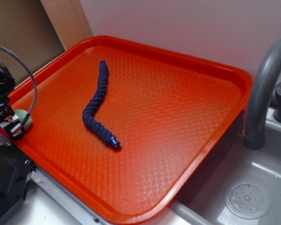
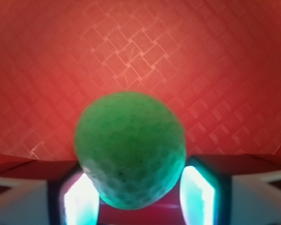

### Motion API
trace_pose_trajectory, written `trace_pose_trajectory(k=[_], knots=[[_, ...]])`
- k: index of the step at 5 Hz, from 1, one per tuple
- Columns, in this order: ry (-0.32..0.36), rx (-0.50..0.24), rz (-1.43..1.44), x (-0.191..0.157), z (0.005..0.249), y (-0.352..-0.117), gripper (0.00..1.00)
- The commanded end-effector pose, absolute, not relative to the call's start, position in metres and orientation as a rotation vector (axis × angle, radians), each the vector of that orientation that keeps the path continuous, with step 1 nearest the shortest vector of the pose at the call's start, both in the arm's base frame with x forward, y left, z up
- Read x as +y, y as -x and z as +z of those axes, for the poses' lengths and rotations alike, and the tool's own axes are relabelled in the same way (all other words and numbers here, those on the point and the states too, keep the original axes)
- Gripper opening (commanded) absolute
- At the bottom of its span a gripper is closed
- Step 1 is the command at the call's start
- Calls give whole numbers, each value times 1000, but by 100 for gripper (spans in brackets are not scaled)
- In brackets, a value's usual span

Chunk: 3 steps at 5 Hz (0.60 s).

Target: Grab the green ball.

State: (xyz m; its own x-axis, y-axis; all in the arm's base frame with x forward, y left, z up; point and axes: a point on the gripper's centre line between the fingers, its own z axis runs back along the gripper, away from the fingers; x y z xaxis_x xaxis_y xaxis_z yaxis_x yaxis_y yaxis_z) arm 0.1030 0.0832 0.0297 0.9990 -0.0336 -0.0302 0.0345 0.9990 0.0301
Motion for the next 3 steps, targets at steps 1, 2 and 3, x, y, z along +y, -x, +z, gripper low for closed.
trace_pose_trajectory(k=[1,2,3], knots=[[-14,103,-111,80,27,-106,0],[-61,41,-147,68,48,-113,0],[-57,-92,-119,46,99,-143,0]])
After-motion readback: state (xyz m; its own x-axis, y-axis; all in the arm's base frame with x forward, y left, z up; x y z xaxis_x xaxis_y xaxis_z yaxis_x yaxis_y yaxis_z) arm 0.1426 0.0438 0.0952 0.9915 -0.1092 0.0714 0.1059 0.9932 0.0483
